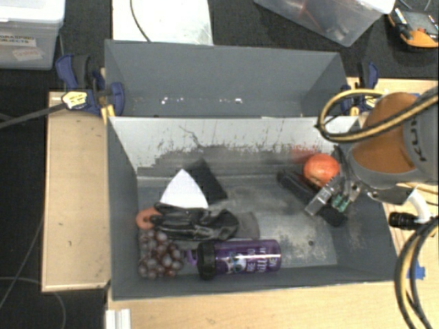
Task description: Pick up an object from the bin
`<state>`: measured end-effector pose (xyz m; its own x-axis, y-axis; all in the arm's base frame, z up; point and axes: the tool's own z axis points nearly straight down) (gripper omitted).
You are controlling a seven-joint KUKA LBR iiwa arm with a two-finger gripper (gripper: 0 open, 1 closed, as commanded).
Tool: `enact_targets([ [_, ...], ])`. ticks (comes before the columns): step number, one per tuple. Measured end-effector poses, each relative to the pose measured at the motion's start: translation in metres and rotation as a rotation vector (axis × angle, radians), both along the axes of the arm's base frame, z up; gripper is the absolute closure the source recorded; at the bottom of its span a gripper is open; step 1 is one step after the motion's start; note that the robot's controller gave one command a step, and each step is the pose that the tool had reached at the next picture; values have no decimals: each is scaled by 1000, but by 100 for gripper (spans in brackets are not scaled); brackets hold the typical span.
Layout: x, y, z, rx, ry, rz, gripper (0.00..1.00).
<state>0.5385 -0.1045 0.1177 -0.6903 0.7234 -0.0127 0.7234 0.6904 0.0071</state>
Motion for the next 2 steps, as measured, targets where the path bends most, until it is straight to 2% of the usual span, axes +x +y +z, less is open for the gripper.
enact_targets([
  [1, -3, 0, 21, 2, 11, 2, 100],
  [2, -2, 0, 52, 1, 7, 6, 100],
])
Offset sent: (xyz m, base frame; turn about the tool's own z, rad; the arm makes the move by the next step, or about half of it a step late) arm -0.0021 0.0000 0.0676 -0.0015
